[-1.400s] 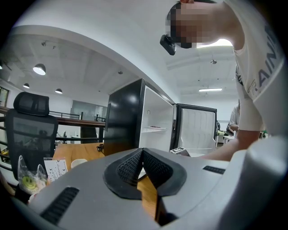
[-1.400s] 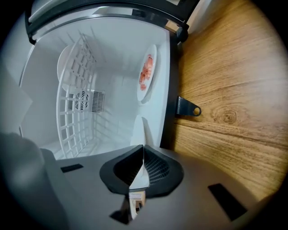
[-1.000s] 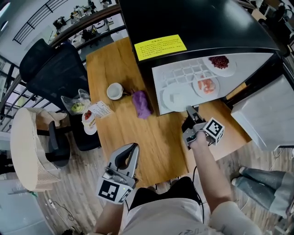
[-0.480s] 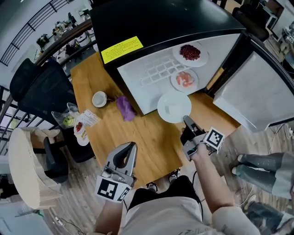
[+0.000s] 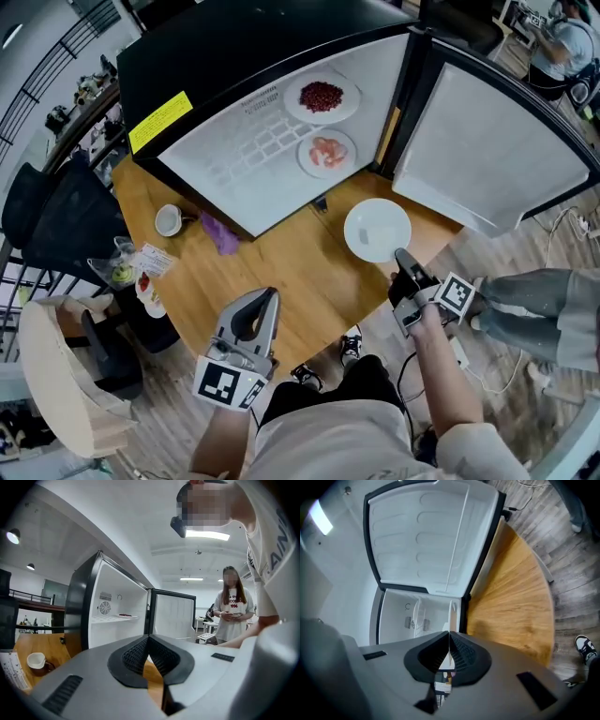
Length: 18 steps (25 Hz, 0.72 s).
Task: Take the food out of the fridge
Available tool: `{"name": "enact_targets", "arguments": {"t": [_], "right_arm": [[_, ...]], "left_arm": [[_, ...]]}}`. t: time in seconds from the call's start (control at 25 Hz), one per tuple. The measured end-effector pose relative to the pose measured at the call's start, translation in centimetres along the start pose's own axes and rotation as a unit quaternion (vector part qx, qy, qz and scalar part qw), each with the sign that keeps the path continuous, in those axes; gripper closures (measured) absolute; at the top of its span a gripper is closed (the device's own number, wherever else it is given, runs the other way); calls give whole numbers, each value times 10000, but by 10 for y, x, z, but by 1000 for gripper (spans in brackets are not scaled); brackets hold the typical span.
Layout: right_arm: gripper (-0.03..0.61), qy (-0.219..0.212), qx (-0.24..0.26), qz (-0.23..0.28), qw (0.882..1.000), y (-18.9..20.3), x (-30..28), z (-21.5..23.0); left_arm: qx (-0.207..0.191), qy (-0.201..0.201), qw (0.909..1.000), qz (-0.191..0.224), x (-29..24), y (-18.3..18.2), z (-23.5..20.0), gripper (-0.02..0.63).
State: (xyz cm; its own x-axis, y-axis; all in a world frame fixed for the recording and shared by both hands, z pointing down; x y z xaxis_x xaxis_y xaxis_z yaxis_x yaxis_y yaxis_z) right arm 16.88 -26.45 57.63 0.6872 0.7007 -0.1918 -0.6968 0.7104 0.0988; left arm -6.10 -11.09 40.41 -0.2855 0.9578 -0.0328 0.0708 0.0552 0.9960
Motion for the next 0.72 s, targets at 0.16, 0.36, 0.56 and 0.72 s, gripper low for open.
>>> {"name": "enact_targets", "arguments": {"t": [0.16, 0.36, 0.56, 0.72], "right_arm": [[552, 316, -76, 266, 9991, -31, 25, 33], [552, 581, -149, 590, 9965, -69, 42, 65], [552, 752, -140, 732, 9944, -95, 46, 86], [552, 848, -89, 731, 9937, -106, 42, 94]], "left_arm": [[14, 140, 9999, -46, -13, 4, 15, 606], [-1, 241, 9997, -101, -29, 8, 32, 606], [-22, 233, 9996, -175, -37, 12, 41, 606], [-18, 210, 9996, -197, -40, 13, 44, 606]]}}
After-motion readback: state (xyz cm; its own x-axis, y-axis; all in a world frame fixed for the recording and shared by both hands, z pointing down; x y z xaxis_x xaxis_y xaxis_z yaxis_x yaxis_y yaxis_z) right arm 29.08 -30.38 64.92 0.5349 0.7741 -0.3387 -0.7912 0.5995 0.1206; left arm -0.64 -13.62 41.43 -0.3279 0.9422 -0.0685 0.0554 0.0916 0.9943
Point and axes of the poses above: the fingertips, and each gripper's own axes: x backward along the fingers, z to its right, y out of its underside, the point moved 1 cm from there along x, backward along the fingers, and after that the axes turned 6 degrees about z, right-handed, at the moved point
